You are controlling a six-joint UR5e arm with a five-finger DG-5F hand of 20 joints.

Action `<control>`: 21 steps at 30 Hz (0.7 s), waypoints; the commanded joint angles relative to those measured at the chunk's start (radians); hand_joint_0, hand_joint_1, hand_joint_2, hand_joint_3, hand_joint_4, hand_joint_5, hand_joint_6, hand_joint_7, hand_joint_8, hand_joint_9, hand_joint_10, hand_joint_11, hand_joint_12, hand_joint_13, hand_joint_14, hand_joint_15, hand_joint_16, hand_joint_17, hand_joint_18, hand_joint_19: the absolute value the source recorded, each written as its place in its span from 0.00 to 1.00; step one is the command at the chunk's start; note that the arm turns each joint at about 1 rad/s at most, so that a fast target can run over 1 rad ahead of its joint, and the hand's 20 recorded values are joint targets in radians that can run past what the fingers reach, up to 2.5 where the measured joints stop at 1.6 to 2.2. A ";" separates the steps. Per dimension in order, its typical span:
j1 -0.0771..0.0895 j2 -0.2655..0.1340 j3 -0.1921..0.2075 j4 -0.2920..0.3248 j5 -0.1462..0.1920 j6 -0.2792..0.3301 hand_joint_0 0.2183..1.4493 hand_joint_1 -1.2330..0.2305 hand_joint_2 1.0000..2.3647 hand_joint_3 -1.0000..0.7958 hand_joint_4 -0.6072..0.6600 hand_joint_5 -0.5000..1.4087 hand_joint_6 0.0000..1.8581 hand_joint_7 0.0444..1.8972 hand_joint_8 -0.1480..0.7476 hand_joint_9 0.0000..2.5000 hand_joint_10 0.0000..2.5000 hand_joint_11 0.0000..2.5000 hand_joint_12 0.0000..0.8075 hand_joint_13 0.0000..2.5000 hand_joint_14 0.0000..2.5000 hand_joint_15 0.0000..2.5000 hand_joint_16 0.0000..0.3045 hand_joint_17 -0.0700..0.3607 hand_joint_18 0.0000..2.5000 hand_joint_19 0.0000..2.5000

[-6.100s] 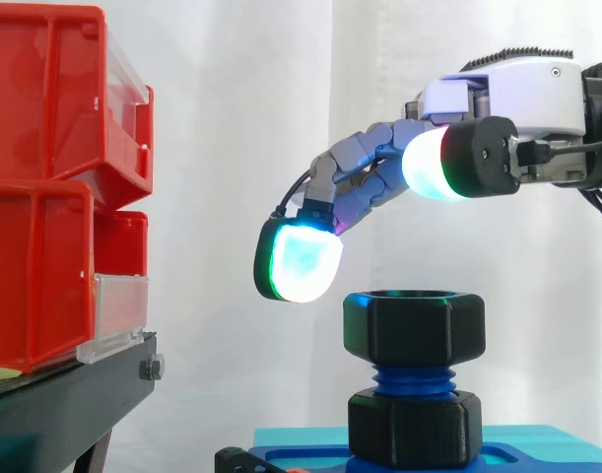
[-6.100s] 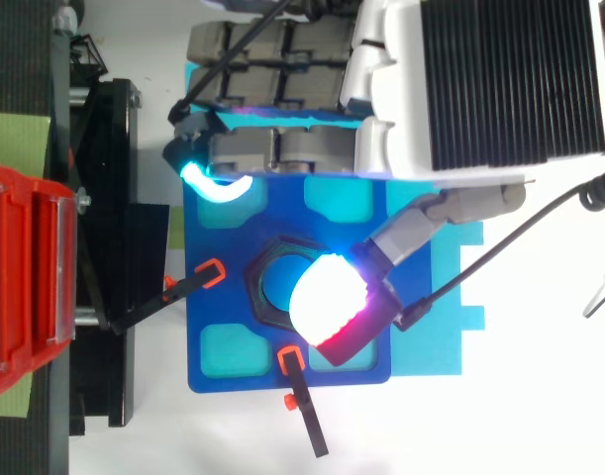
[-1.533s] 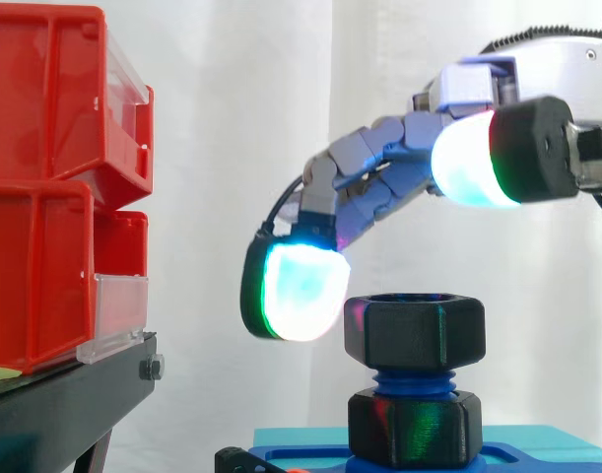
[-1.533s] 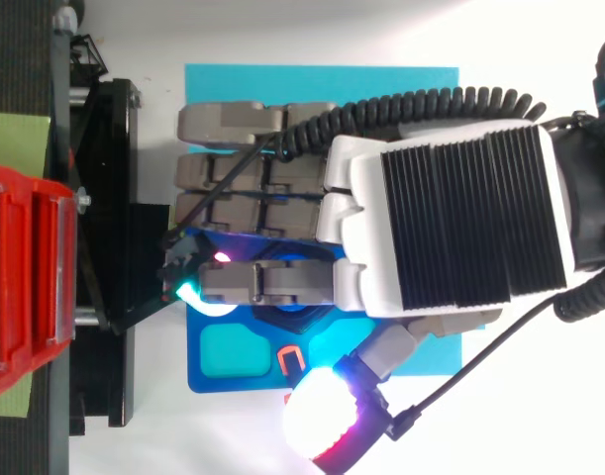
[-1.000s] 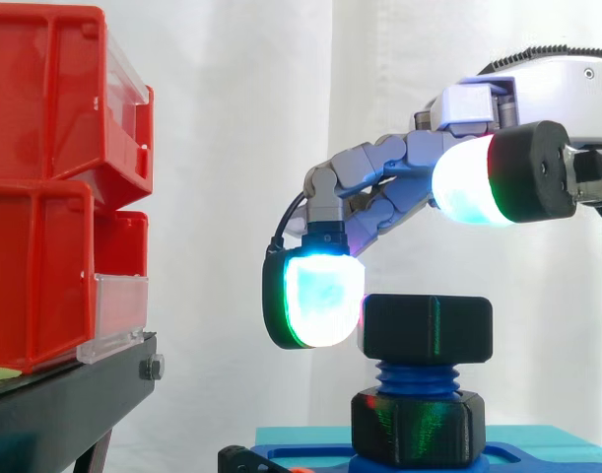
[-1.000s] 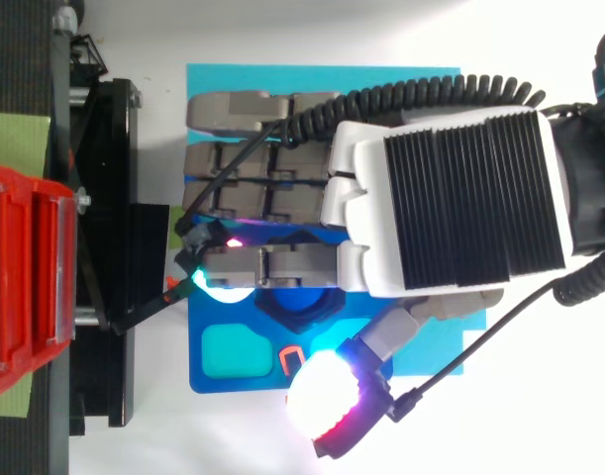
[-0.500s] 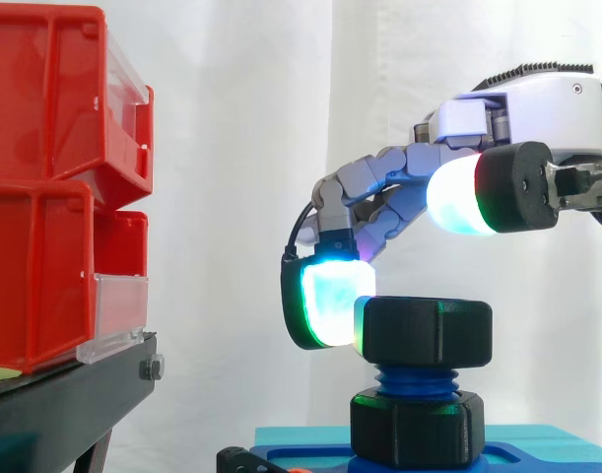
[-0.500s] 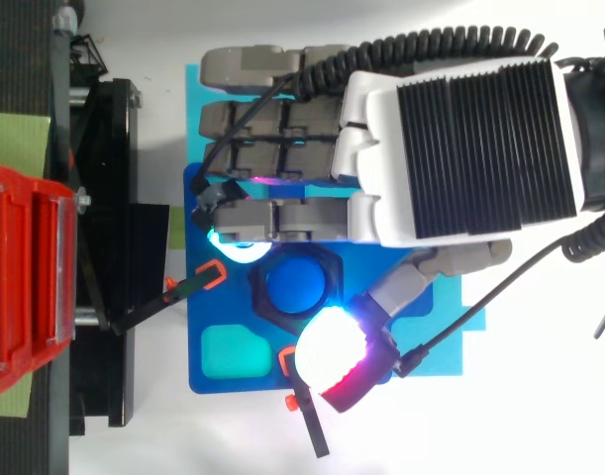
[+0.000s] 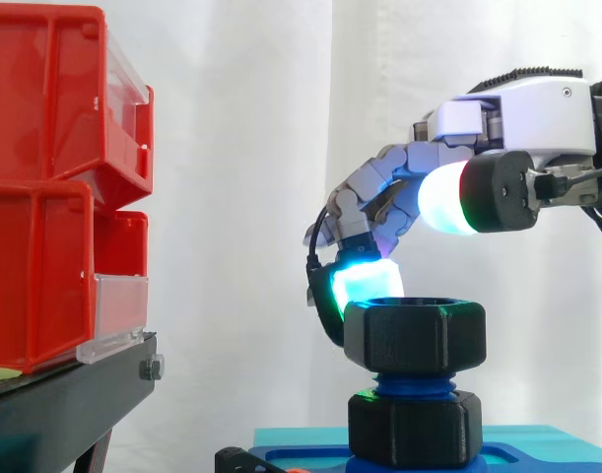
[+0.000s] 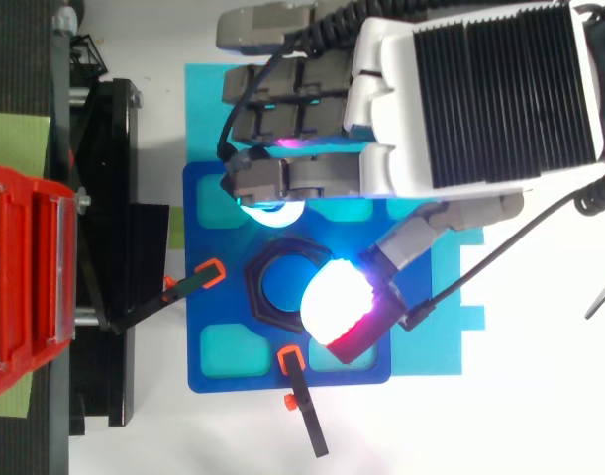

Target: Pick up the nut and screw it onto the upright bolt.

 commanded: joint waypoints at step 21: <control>0.006 -0.001 0.077 -0.045 0.011 -0.010 0.25 0.75 0.00 0.28 0.67 0.20 0.27 0.39 0.44 0.32 0.00 0.00 0.32 0.26 0.00 0.00 0.09 0.30 0.12 0.00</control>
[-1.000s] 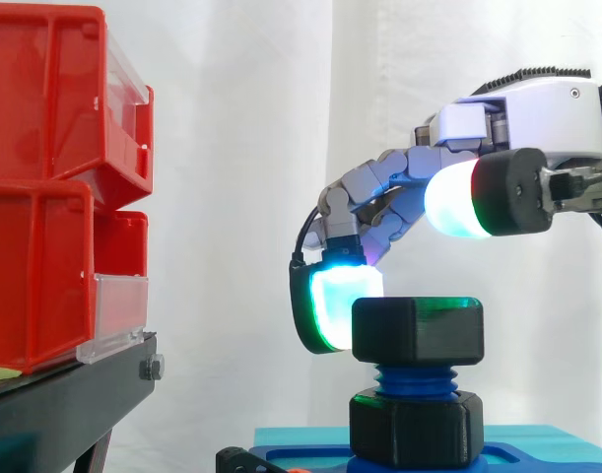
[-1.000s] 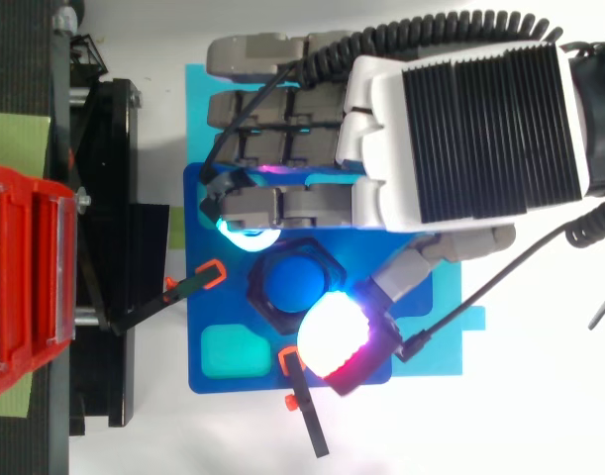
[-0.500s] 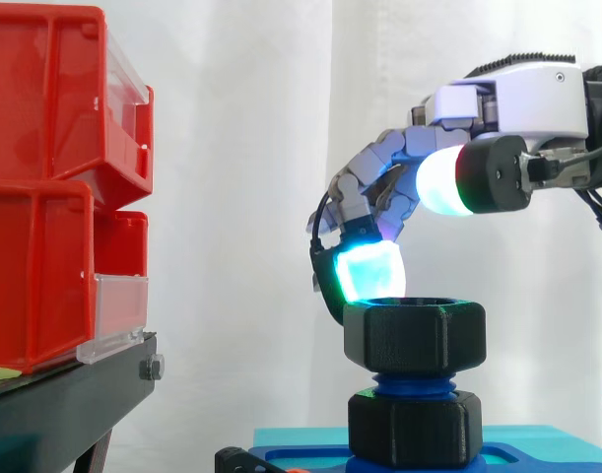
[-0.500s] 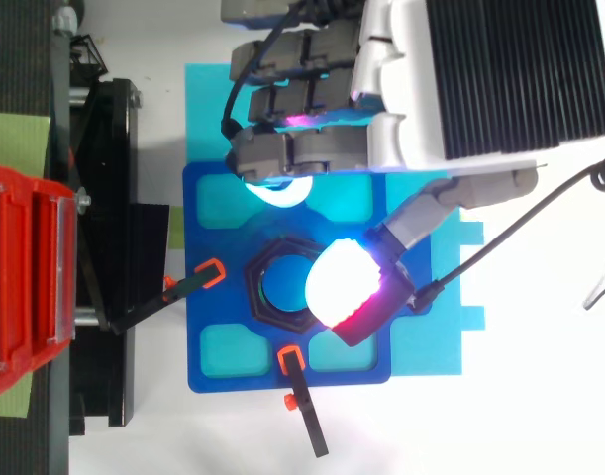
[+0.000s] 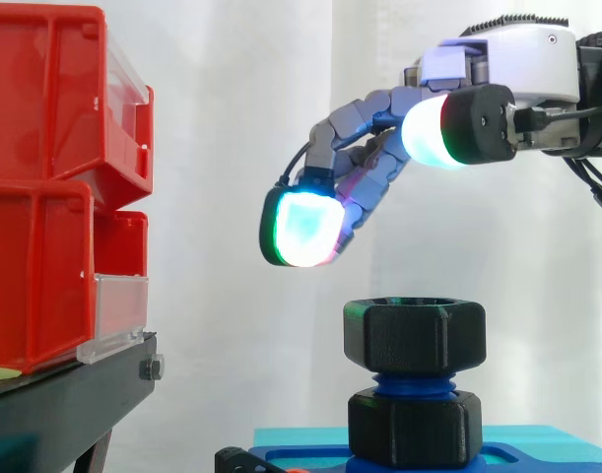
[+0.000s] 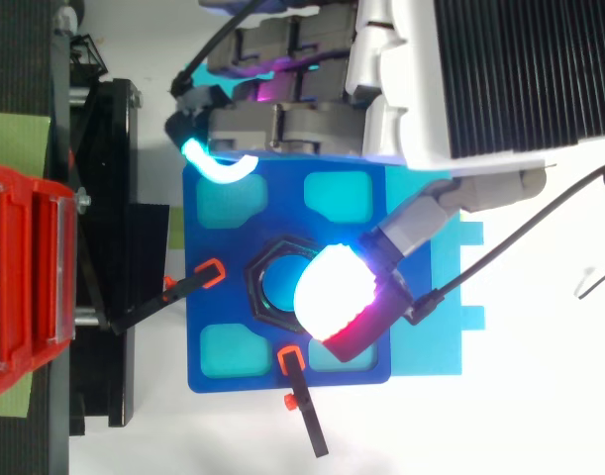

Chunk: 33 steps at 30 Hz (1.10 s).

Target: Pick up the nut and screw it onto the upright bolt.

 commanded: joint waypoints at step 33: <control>0.132 0.000 -0.080 -0.017 0.144 0.070 0.23 0.80 0.00 0.28 0.67 0.20 0.27 0.46 0.41 0.16 0.00 0.00 0.38 0.10 0.00 0.00 0.11 0.33 0.00 0.00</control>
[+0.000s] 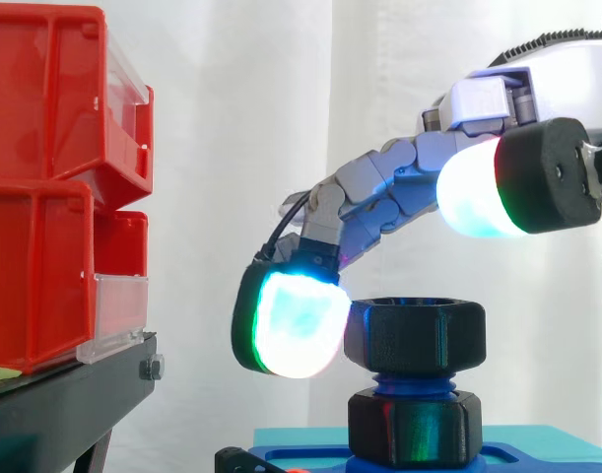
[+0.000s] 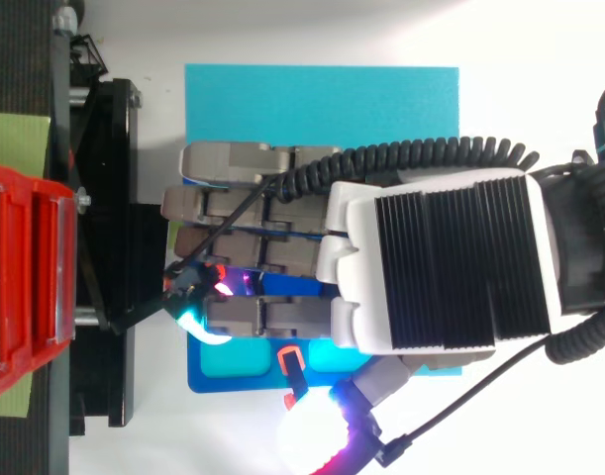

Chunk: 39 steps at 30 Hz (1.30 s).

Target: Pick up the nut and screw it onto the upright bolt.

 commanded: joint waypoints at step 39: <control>-0.045 0.000 0.000 -0.008 -0.050 -0.013 0.25 0.74 0.00 0.28 0.68 0.22 0.27 0.61 0.45 0.21 0.00 0.00 0.33 0.17 0.00 0.00 0.08 0.28 0.00 0.00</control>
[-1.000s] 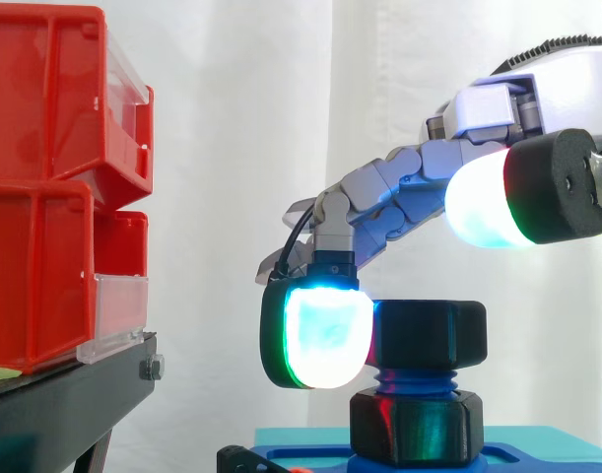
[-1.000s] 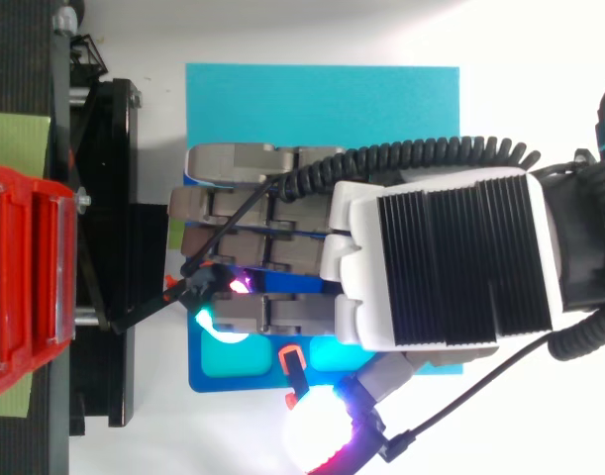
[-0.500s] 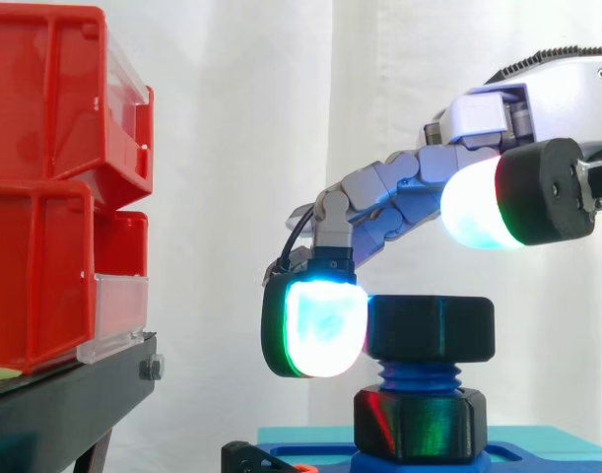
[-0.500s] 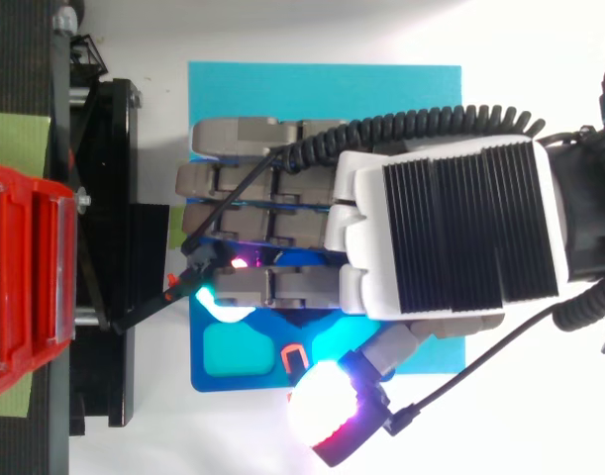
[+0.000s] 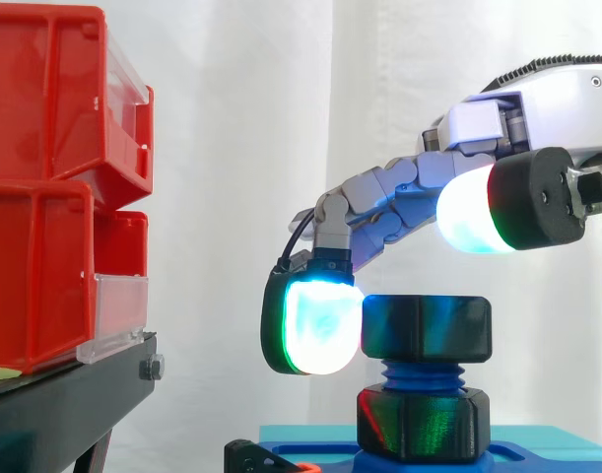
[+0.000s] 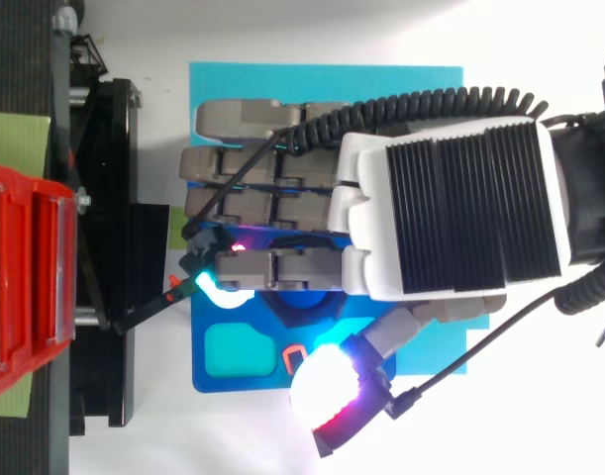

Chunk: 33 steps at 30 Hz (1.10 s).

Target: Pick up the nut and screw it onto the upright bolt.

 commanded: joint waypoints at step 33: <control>-0.062 0.000 0.000 0.012 -0.062 -0.034 0.26 0.70 0.00 0.28 0.62 0.24 0.27 0.76 0.46 0.28 0.00 0.00 0.30 0.22 0.00 0.00 0.06 0.25 0.05 0.00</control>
